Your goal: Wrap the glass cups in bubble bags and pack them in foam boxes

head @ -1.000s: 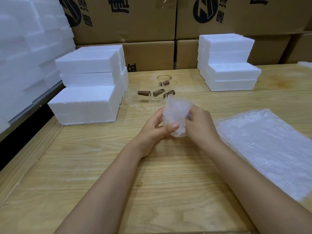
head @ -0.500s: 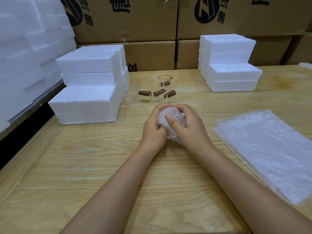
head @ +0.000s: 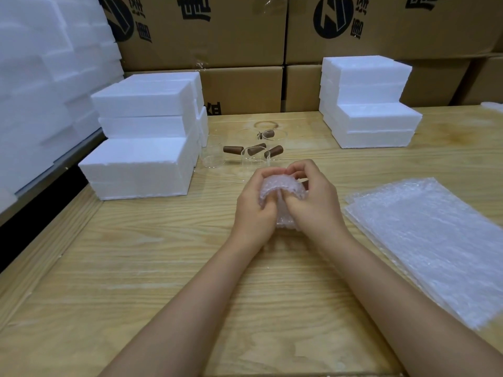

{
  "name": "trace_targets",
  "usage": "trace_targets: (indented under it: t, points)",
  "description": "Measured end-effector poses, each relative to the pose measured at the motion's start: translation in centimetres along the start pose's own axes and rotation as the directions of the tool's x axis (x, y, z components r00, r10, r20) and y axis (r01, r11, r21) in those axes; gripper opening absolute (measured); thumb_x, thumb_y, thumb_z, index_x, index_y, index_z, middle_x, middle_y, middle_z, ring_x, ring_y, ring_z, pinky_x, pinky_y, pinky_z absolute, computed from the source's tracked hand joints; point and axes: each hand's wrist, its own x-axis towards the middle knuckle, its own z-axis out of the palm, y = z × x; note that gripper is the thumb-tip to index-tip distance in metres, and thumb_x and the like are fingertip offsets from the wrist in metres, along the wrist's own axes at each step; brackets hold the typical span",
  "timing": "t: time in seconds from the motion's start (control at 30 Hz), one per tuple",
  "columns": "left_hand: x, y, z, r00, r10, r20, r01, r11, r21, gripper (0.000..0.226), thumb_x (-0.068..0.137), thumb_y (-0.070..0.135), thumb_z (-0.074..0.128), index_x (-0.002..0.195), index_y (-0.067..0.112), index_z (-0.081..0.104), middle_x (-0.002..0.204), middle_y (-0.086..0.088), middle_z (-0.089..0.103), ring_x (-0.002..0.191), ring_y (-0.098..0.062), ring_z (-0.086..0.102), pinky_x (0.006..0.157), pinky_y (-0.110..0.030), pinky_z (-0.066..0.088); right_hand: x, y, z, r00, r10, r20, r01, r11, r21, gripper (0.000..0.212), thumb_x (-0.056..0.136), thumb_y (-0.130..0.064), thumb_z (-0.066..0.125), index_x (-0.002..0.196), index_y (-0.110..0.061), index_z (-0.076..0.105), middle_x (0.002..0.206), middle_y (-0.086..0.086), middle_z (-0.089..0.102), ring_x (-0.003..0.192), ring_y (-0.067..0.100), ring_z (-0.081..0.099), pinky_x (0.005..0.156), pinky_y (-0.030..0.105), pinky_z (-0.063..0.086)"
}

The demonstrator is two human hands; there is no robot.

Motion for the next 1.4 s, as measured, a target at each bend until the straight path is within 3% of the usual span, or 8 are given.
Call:
trace_targets:
  t: [0.2,0.37,0.57,0.73,0.87,1.0,1.17,1.4]
  points:
    - [0.3,-0.3,-0.7,0.984,-0.008,-0.178,0.017,0.998,0.053,0.053,0.074,-0.012,0.046,0.097,0.032,0.063,0.101,0.012,0.067,0.103,-0.007,0.061,0.095,-0.036,0.05,0.0,0.3,0.2,0.958,0.074,0.276,-0.031,0.988,-0.154,0.064,0.078,-0.02,0.059,0.137,-0.03,0.035,0.114,-0.001,0.057,0.095,0.012,0.057,0.073,0.02,0.045]
    - [0.1,0.5,-0.5,0.997,-0.031,-0.066,0.03,0.999,-0.009,0.042,0.071,0.005,0.054,0.101,0.033,0.064,0.107,0.014,0.065,0.107,-0.006,0.059,0.095,-0.027,0.049,0.3,0.8,0.0,0.972,0.167,0.167,-0.153,0.983,-0.097,0.049,0.079,-0.013,0.056,0.123,-0.035,0.049,0.104,0.0,0.064,0.081,0.008,0.062,0.06,0.019,0.05]
    - [0.1,-0.1,-0.2,0.996,-0.025,-0.083,0.034,0.994,0.106,0.052,0.078,-0.004,0.059,0.101,0.042,0.06,0.109,0.016,0.064,0.109,-0.005,0.058,0.099,-0.039,0.048,0.1,0.9,-0.1,0.979,0.131,0.159,-0.106,0.982,-0.153,0.046,0.082,-0.023,0.056,0.125,-0.038,0.048,0.106,0.002,0.064,0.088,0.014,0.061,0.072,0.023,0.051]
    - [0.3,-0.3,-0.3,0.993,-0.055,-0.102,0.064,0.994,0.086,0.054,0.079,-0.007,0.058,0.096,0.044,0.061,0.101,0.025,0.065,0.102,0.004,0.059,0.094,-0.024,0.048,-0.1,0.3,0.2,0.984,0.09,0.156,-0.076,0.993,-0.091,0.042,0.087,-0.017,0.055,0.128,-0.027,0.054,0.118,-0.002,0.063,0.108,0.015,0.057,0.091,0.031,0.046]
    - [0.0,0.1,-0.6,0.994,-0.059,0.096,0.058,0.998,0.013,0.046,0.074,0.015,0.063,0.117,0.03,0.058,0.121,0.002,0.063,0.116,-0.017,0.058,0.101,-0.045,0.047,0.4,0.5,-0.4,0.987,0.158,0.031,-0.154,0.983,-0.102,0.032,0.081,-0.013,0.058,0.104,-0.035,0.06,0.094,-0.007,0.065,0.082,0.009,0.061,0.064,0.015,0.048]
    - [-0.1,-0.3,-1.8,0.901,-0.013,0.433,-0.058,0.987,0.149,0.093,0.069,0.037,0.072,0.146,0.036,0.022,0.156,0.0,0.021,0.145,-0.014,0.021,0.118,-0.043,0.024,1.4,0.8,-1.8,0.954,0.296,0.04,-0.289,0.949,-0.127,0.031,0.079,-0.015,0.062,0.102,-0.032,0.051,0.081,-0.004,0.06,0.057,0.011,0.058,0.042,0.018,0.042]
    - [0.0,-1.1,-1.9,0.938,0.021,0.345,-0.1,0.972,0.212,0.085,0.072,0.005,0.071,0.144,0.031,0.035,0.14,0.008,0.047,0.127,-0.003,0.047,0.103,-0.03,0.044,1.4,0.4,-2.7,0.887,0.393,0.244,-0.442,0.876,0.194,0.03,0.084,-0.027,0.067,0.11,-0.019,0.053,0.088,0.012,0.064,0.043,0.016,0.057,0.035,0.018,0.037]
    - [0.8,-1.2,-2.0,0.983,-0.177,0.052,0.172,0.98,0.097,0.073,0.062,0.041,0.078,0.128,0.028,0.05,0.121,0.006,0.063,0.109,-0.008,0.061,0.089,-0.025,0.051,1.5,0.6,-3.8,0.959,0.169,0.227,-0.271,0.774,0.572,0.02,0.081,-0.017,0.064,0.098,-0.012,0.056,0.09,0.009,0.059,0.058,0.024,0.061,0.055,0.032,0.053]
